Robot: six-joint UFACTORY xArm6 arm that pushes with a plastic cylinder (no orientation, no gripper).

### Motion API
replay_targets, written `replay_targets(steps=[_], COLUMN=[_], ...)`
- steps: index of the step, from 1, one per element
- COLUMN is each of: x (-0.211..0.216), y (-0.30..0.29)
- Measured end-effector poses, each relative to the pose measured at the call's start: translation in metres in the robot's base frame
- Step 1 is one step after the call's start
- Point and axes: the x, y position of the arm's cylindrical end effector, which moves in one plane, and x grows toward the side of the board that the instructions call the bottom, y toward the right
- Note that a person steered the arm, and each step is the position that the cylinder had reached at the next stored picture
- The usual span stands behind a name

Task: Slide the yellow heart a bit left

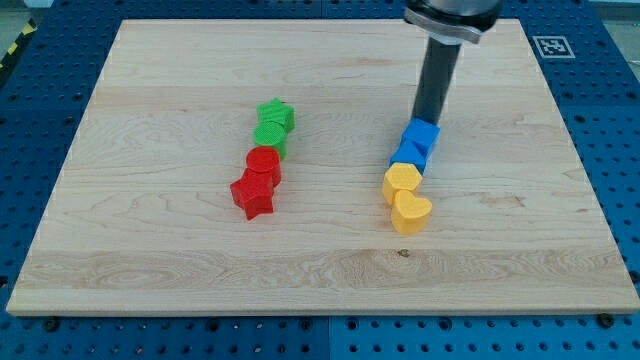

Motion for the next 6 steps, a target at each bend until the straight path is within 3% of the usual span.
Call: replay_targets(steps=[3, 4, 6], x=[0.067, 0.104, 0.135], y=[0.053, 0.053, 0.007])
